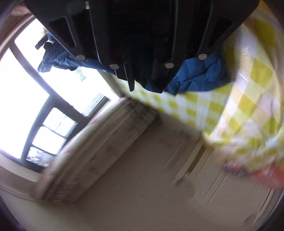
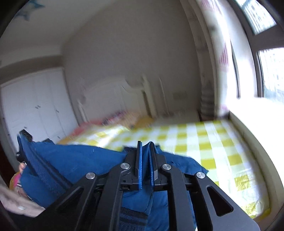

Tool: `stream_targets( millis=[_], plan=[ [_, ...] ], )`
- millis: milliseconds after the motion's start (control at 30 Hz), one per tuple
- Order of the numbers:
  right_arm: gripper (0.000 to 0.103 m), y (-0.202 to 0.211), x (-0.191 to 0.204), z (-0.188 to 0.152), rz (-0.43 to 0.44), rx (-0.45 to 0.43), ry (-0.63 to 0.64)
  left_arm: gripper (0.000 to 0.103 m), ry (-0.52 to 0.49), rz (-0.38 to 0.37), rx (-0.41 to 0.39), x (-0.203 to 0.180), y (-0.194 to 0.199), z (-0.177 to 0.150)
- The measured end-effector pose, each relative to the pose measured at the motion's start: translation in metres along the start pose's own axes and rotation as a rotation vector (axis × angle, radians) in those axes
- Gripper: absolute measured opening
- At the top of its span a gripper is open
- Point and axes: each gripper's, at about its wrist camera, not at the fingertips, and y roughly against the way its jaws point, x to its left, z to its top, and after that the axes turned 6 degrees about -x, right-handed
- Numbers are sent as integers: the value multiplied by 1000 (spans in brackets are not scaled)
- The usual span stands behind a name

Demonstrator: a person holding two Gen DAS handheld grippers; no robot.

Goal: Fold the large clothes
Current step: 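Lift the folded blue jacket off the bed with both grippers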

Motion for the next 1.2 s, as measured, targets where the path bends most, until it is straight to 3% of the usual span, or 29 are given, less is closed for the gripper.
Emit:
stream_targets(
  millis=[33,133,167,200,267,300,333,433,533,600,667,733,767,833,867,900,933,967,1000,1100,1200],
  plan=[
    [12,-24,-9,3,-13,52,-28,22,35,35,39,12,-25,3],
    [21,-112,-78,-6,-86,223,-258,29,289,154,184,85,-103,8],
    [28,-122,-94,-10,-105,230,-303,38,420,196,211,118,-119,2],
    [33,-128,-114,-17,-126,232,-354,52,474,233,193,136,-118,-2],
    [84,-120,-144,-31,-133,207,-451,60,508,328,106,165,-104,-4],
    [91,-112,-156,-36,-143,180,-484,61,500,347,90,174,-100,-5],
    [92,-101,-167,-41,-148,145,-494,62,482,359,75,178,-93,-4],
    [92,-94,-170,-41,-167,158,-418,70,320,358,76,165,-92,6],
    [92,-115,-147,-40,-154,226,-274,87,139,290,146,135,-111,17],
    [92,-139,-127,-40,-125,267,-205,97,70,229,208,116,-134,16],
    [93,-163,-108,-37,-95,319,-136,97,12,223,266,105,-159,12],
    [93,-191,-99,-33,-91,357,-82,97,-47,266,330,99,-188,8],
    [93,-204,-95,-32,-88,381,-66,94,-62,272,351,97,-197,6],
    [93,-227,-89,-32,-86,435,-34,72,-109,267,403,90,-211,-2],
    [86,-238,-83,-36,-76,468,1,54,-139,297,419,87,-215,-5],
    [72,-243,-76,-39,-46,492,35,27,-184,339,433,84,-222,-9],
    [44,-243,-68,-41,-45,476,81,13,-206,329,437,82,-223,-11],
    [25,-234,-60,-39,-90,433,127,9,-230,310,381,70,-211,-9],
    [20,-225,-54,-34,-110,393,146,8,-248,312,334,60,-193,-2],
    [16,-164,-36,-1,-122,196,150,8,-222,234,206,29,-142,25],
    [16,-129,-28,32,-137,134,153,8,-233,205,172,5,-130,50]
  ],
)
